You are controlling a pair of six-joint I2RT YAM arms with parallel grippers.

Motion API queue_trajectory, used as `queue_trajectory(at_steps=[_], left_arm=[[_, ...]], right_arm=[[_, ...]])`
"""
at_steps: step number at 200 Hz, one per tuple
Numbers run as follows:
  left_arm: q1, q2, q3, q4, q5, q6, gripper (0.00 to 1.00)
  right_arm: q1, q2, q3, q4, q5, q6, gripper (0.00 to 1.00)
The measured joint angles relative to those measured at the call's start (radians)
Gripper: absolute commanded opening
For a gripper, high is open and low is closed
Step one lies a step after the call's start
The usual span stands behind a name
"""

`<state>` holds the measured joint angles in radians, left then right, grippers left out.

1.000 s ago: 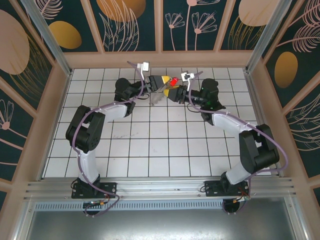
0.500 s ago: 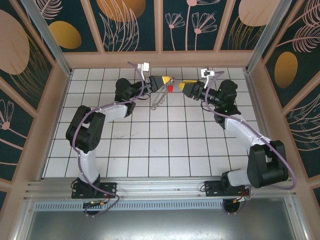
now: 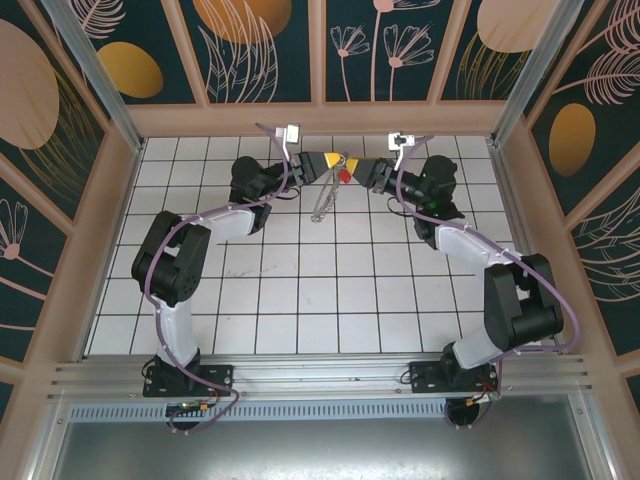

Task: Put the keys on the keyring

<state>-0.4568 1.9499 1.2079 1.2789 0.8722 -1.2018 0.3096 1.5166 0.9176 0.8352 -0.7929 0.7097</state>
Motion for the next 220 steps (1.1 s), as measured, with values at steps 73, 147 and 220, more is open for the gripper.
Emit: queue_trajectory(at_steps=[73,147,220], left_arm=[[-0.001,0.000,0.000,0.000,-0.002,0.000,0.00],[-0.001,0.000,0.000,0.000,-0.010,0.000,0.00],[-0.001,0.000,0.000,0.000,-0.017,0.000,0.00]], right_arm=[[0.021,-0.013,-0.010,0.014,0.000,0.000,0.32],[0.039,-0.013,-0.010,-0.001,0.000,-0.024,0.17],[0.048,-0.013,-0.010,-0.034,0.008,-0.048,0.09]])
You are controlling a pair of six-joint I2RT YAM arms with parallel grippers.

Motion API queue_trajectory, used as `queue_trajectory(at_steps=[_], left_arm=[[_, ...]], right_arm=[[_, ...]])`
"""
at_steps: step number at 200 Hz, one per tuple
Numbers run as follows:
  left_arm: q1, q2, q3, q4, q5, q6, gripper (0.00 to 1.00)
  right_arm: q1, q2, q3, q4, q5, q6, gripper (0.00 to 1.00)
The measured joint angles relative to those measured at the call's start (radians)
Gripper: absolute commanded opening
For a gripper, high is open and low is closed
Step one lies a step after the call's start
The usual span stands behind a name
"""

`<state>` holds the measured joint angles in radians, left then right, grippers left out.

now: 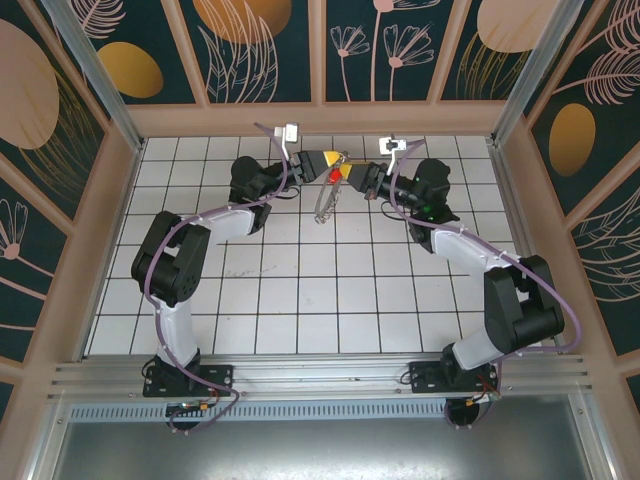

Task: Put the keys on the keyring

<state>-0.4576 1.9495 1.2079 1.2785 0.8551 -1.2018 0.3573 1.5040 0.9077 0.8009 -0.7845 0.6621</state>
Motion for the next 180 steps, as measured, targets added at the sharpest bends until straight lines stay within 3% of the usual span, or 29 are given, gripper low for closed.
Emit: queue_trajectory(at_steps=[30,121,180], left_arm=[[0.000,0.000,-0.001,0.000,0.000,0.000,0.00],[0.001,-0.017,-0.040,0.000,-0.031,0.003,0.00],[0.003,-0.045,-0.068,-0.008,-0.110,0.033,0.00]], right_arm=[[0.001,0.000,0.000,-0.020,0.010,-0.010,0.00],[0.042,-0.003,0.014,-0.091,0.069,-0.060,0.00],[0.090,-0.003,0.078,-0.186,0.164,-0.105,0.00]])
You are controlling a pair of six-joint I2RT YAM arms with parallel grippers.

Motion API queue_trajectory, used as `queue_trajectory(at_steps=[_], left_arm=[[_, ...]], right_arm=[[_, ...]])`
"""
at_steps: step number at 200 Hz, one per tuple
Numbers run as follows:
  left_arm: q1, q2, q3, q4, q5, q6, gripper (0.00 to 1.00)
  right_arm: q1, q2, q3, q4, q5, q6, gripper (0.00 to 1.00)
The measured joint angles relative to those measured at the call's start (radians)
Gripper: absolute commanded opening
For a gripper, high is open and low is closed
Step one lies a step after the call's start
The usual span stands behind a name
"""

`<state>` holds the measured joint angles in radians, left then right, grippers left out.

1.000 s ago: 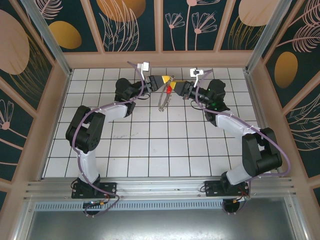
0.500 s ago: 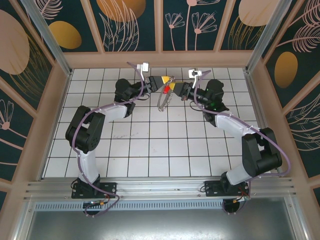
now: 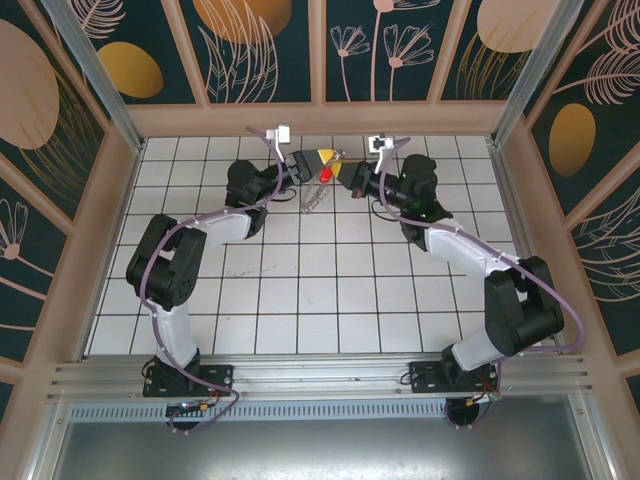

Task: Put the keys on the keyring

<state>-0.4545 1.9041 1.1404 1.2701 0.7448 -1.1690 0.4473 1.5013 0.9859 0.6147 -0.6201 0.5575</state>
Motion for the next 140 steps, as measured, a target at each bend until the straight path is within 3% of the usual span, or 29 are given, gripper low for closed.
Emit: queue_trajectory(at_steps=[54,87,140], left_arm=[[0.003,-0.021,-0.019,-0.015,-0.070,0.037,0.00],[0.000,-0.021,-0.026,-0.026,-0.074,0.042,0.00],[-0.031,-0.021,-0.026,-0.023,-0.066,0.023,0.00]], right_arm=[[0.042,0.024,0.088,-0.108,0.058,-0.039,0.00],[0.045,0.019,0.088,-0.151,0.070,-0.064,0.31],[-0.045,-0.150,-0.002,-0.156,0.013,-0.026,0.36]])
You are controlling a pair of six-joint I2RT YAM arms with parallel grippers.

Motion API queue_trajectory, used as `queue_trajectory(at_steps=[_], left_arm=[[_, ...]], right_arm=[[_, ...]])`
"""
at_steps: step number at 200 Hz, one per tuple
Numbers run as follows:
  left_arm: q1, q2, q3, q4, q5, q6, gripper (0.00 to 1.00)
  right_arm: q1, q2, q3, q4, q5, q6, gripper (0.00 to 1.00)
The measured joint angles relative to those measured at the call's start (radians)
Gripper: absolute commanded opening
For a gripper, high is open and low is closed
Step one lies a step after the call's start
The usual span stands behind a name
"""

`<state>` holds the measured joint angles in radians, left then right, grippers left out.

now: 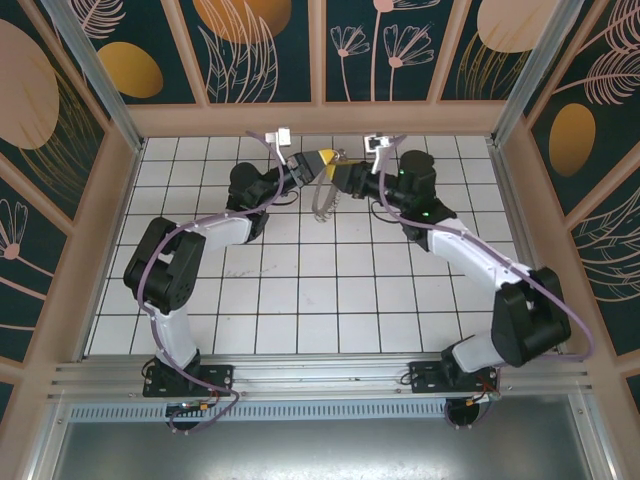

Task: Put the keys on the keyring

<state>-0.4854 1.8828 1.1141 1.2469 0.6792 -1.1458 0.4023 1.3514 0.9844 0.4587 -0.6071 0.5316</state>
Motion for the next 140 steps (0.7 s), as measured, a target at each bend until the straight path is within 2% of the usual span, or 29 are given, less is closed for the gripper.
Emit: queue_trajectory(at_steps=[30,71,140], left_arm=[[-0.002,0.006,0.000,0.032,-0.001,-0.042,0.00],[-0.002,0.013,0.000,0.073,-0.019,-0.096,0.00],[-0.002,0.014,-0.053,0.168,-0.137,-0.195,0.00]], right_arm=[[-0.061,-0.047,-0.018,0.089,0.000,0.055,0.35],[-0.062,0.018,-0.035,0.217,-0.008,0.158,0.35],[-0.037,0.140,-0.045,0.407,-0.014,0.323,0.36]])
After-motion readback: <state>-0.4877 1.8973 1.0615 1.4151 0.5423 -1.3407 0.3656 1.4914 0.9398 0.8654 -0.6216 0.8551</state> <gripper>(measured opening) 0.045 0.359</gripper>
